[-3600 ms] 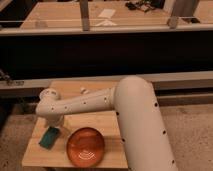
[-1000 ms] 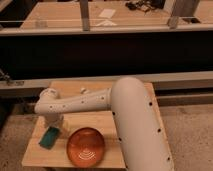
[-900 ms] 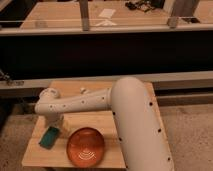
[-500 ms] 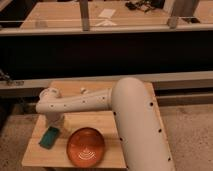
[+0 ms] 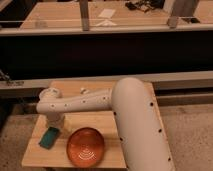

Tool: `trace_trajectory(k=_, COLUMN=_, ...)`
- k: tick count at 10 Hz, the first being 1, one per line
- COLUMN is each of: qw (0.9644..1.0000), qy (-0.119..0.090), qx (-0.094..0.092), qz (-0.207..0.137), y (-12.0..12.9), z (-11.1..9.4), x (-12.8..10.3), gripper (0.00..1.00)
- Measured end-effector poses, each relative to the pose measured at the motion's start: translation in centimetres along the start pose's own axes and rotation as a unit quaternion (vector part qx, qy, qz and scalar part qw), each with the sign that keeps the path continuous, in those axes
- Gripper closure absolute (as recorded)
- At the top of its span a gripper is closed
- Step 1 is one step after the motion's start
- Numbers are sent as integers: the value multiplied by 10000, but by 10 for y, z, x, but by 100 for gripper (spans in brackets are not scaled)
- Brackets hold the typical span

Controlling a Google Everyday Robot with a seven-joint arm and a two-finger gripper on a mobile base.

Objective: Wipe the white sponge on the table

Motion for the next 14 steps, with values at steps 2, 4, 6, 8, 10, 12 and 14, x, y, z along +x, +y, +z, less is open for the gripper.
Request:
trace_trajectory(k=2, qw=10000, qy=-14, qx=-3, qz=44, y=4, z=1, x=1, gripper=20)
trace_trajectory(k=4, qw=10000, qy=-34, qx=-8, qz=52, y=3, z=1, x=0, gripper=20)
trace_trajectory(k=6, qw=10000, qy=-41, qx=-13, qz=43, y=1, z=1, x=-1, gripper=20)
trace_trajectory(k=8, qw=10000, qy=-53, qx=-14, qz=74, y=3, z=1, x=-1, gripper=20)
trace_trajectory(k=10, qw=9999, qy=-61, qx=-24, qz=99, y=3, z=2, x=0, gripper=20)
trace_trajectory(k=12, qw=9999, qy=-77, qx=-33, qz=140, y=8, z=2, x=1, gripper=20)
trace_trajectory(k=14, qw=9999, qy=-74, qx=-28, qz=135, y=6, z=2, x=0, gripper=20)
